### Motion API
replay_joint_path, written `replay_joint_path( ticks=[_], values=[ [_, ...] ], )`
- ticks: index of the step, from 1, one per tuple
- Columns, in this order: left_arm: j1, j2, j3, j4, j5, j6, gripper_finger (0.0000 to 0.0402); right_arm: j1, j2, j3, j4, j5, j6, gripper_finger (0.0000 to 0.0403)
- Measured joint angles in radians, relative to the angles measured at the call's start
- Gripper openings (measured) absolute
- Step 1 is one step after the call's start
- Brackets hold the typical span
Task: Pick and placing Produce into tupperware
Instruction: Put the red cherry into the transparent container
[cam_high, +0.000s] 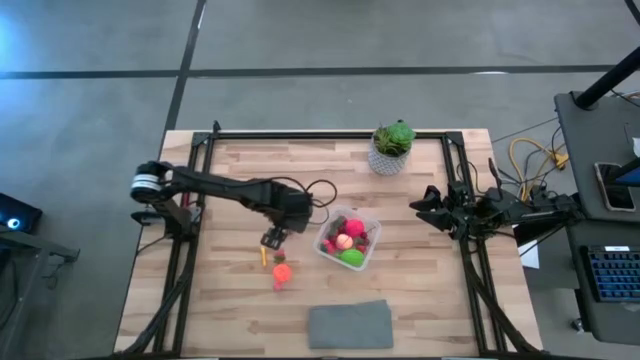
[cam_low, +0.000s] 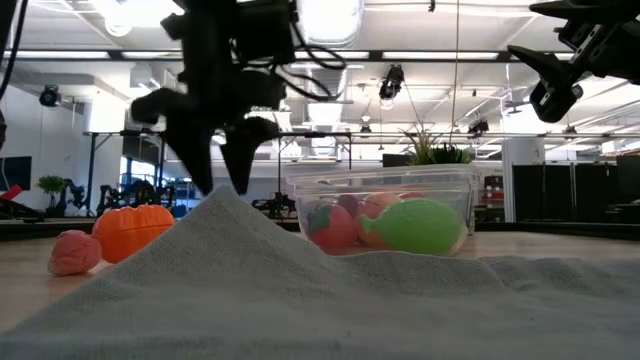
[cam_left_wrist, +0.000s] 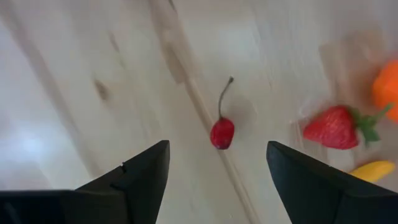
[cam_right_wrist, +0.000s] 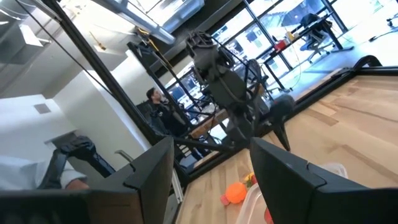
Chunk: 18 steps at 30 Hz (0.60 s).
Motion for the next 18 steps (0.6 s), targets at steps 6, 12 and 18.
replay_joint_path(
  ticks=[6,12,18],
  values=[
    [-0.002,-0.013,-0.118,0.107,0.0,0.082,0.0253,0.0,-0.001,0.0,0.0,0.0,0.0,0.0206],
    [-0.002,-0.002,-0.173,0.205,-0.011,0.084,0.0253,0.0,-0.001,0.0,0.0,0.0,0.0,0.0206],
    [-0.002,0.001,-0.18,0.239,-0.013,0.084,0.0233,0.0,-0.001,0.0,0.0,0.0,0.0,0.0206]
  ],
)
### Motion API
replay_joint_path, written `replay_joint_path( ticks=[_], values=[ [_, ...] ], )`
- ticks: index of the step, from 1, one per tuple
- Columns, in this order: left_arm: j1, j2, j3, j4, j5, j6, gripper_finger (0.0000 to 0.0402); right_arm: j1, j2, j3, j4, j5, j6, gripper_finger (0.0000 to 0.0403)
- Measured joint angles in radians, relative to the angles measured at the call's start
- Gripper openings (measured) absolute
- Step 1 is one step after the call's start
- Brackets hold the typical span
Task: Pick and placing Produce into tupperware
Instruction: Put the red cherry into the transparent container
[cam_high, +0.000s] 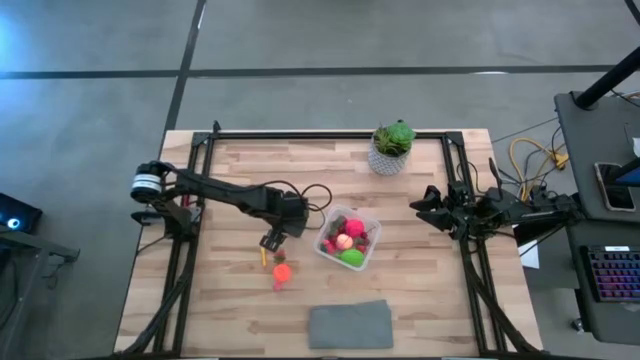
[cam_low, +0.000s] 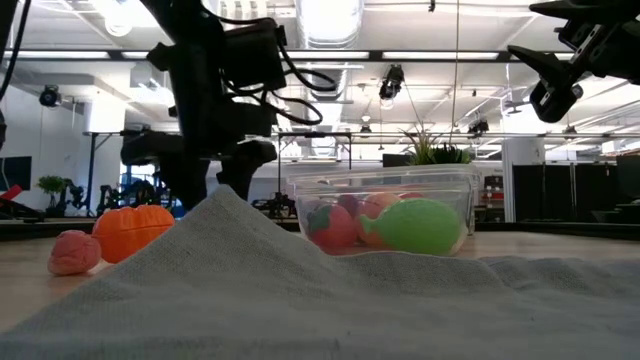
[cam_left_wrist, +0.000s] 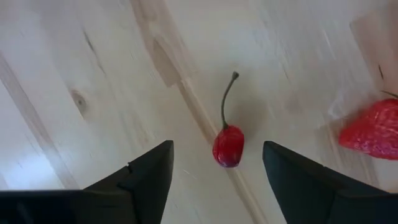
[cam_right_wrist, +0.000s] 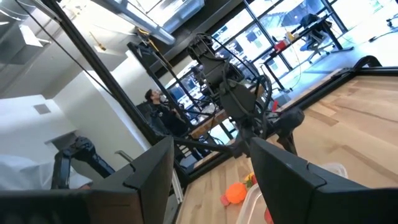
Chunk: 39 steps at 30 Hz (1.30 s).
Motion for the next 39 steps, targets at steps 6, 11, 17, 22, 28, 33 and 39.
replay_joint_path(
  ticks=[6,11,17,22,28,33,39],
  values=[
    [-0.001,0.043,-0.001,-0.002,-0.001,-0.005,0.0201,0.0,0.0,0.0,0.0,0.0,0.0,0.0206],
    [-0.001,0.058,0.002,0.001,-0.031,-0.007,0.0186,0.0,0.0,0.0,0.0,0.0,0.0,0.0206],
    [-0.001,0.063,0.003,0.002,-0.038,-0.008,0.0147,0.0,0.0,0.0,0.0,0.0,0.0,0.0206],
    [-0.001,0.063,0.003,0.002,-0.034,-0.008,0.0102,0.0,0.0,0.0,0.0,0.0,0.0,0.0206],
    [-0.001,0.062,0.003,0.003,-0.023,-0.009,0.0051,0.0,0.0,0.0,0.0,0.0,0.0,0.0206],
    [-0.001,0.062,0.01,0.002,-0.023,-0.009,0.0032,0.0,0.0,0.0,0.0,0.0,0.0,0.0206],
    [-0.001,0.06,0.064,0.0,-0.032,-0.008,0.0031,0.0,0.0,0.0,0.0,0.0,0.0,0.0206]
  ],
)
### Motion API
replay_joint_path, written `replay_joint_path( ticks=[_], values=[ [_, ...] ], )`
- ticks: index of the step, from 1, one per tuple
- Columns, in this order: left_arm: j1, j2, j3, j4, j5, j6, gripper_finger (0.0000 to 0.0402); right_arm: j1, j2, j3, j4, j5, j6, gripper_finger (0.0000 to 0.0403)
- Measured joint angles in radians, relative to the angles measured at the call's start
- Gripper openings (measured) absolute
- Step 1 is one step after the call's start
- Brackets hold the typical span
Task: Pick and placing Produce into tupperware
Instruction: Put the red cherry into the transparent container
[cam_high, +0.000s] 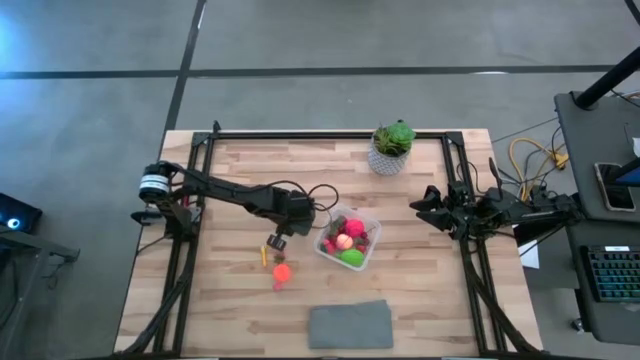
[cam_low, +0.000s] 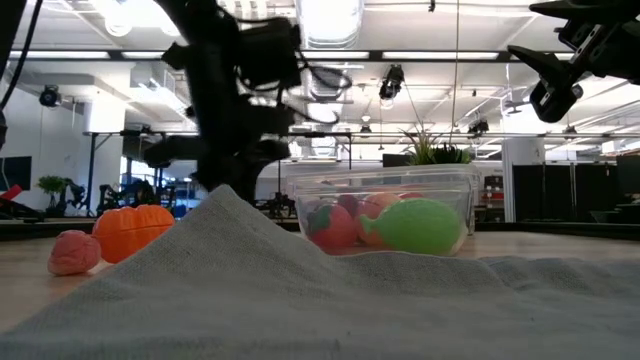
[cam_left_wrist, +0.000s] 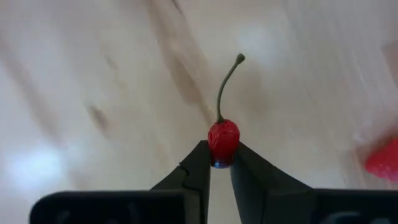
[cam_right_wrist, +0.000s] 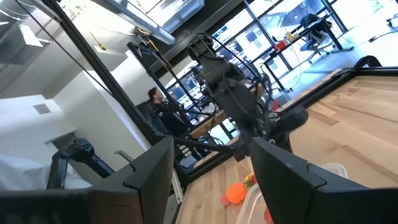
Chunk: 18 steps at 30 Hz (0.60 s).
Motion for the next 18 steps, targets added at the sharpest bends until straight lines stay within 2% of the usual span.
replay_joint_path(
  ticks=[4,8,13,18],
  values=[
    [0.007,-0.013,0.085,0.0,-0.055,0.014,0.0031,0.0,0.0,0.0,0.0,0.0,0.0,0.0206],
    [0.016,-0.018,0.204,0.042,-0.061,0.03,0.003,0.0,0.0,0.0,0.0,0.0,0.0,0.0206],
    [-0.004,0.015,0.324,0.171,0.022,0.029,0.003,0.0,0.0,0.0,0.0,0.0,0.0,0.0206],
    [-0.035,0.076,0.416,0.156,0.023,0.026,0.0041,0.0,0.0,0.0,0.0,0.0,0.0,0.0206]
  ],
)
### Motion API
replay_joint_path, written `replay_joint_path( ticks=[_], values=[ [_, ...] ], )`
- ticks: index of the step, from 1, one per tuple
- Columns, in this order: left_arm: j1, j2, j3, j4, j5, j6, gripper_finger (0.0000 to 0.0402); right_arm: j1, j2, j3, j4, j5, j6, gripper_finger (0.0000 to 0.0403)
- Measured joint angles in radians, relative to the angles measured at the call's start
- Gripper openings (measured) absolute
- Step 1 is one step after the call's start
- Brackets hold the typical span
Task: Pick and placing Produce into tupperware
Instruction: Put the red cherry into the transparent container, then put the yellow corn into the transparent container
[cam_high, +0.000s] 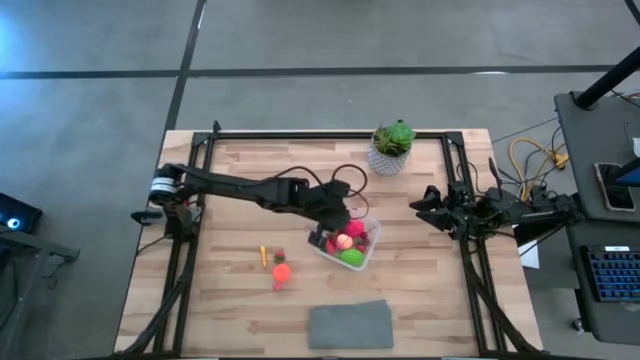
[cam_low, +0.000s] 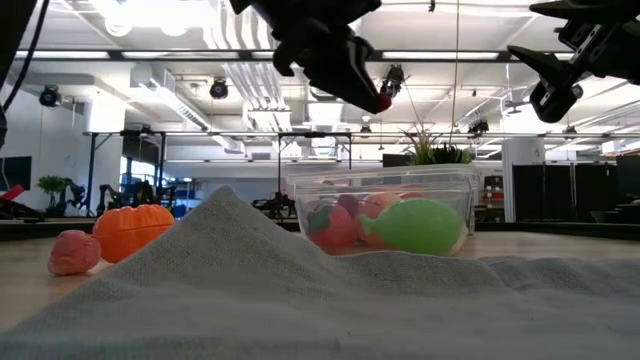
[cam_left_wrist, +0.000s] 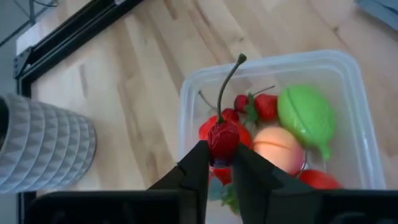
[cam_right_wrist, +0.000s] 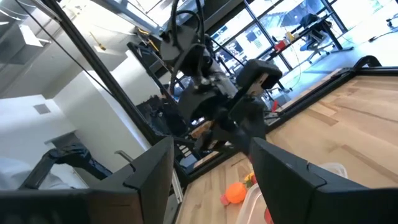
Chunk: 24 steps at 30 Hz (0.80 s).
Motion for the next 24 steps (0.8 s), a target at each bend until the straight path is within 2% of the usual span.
replay_joint_path(
  ticks=[4,8,13,16,18,19,21,24],
  values=[
    [-0.02,0.033,0.023,-0.008,-0.011,-0.034,0.008,0.0,0.0,0.0,0.0,0.0,0.0,0.0206],
    [-0.033,0.043,0.029,-0.007,-0.079,-0.115,0.0135,0.0,0.0,0.0,0.0,0.0,0.0,0.0206],
    [-0.034,0.029,0.03,-0.051,-0.337,-0.157,0.0202,0.0,0.0,0.0,0.0,0.0,0.0,0.0206],
    [-0.031,-0.011,0.031,-0.205,-0.453,-0.133,0.0223,0.0,0.0,0.0,0.0,0.0,0.0,0.0206],
    [-0.028,-0.043,0.032,-0.381,-0.437,-0.174,0.0227,0.0,0.0,0.0,0.0,0.0,0.0,0.0206],
    [-0.024,-0.053,0.031,-0.478,-0.408,-0.241,0.0227,0.0,0.0,0.0,0.0,0.0,0.0,0.0206],
    [-0.011,-0.067,0.03,-0.648,-0.303,-0.468,0.0228,0.0,0.0,0.0,-0.001,0.0,0.0,0.0206],
    [0.019,-0.07,0.006,-0.83,-0.081,-0.835,0.0228,0.0,0.001,0.0,0.0,0.0,0.0,0.0206]
  ],
)
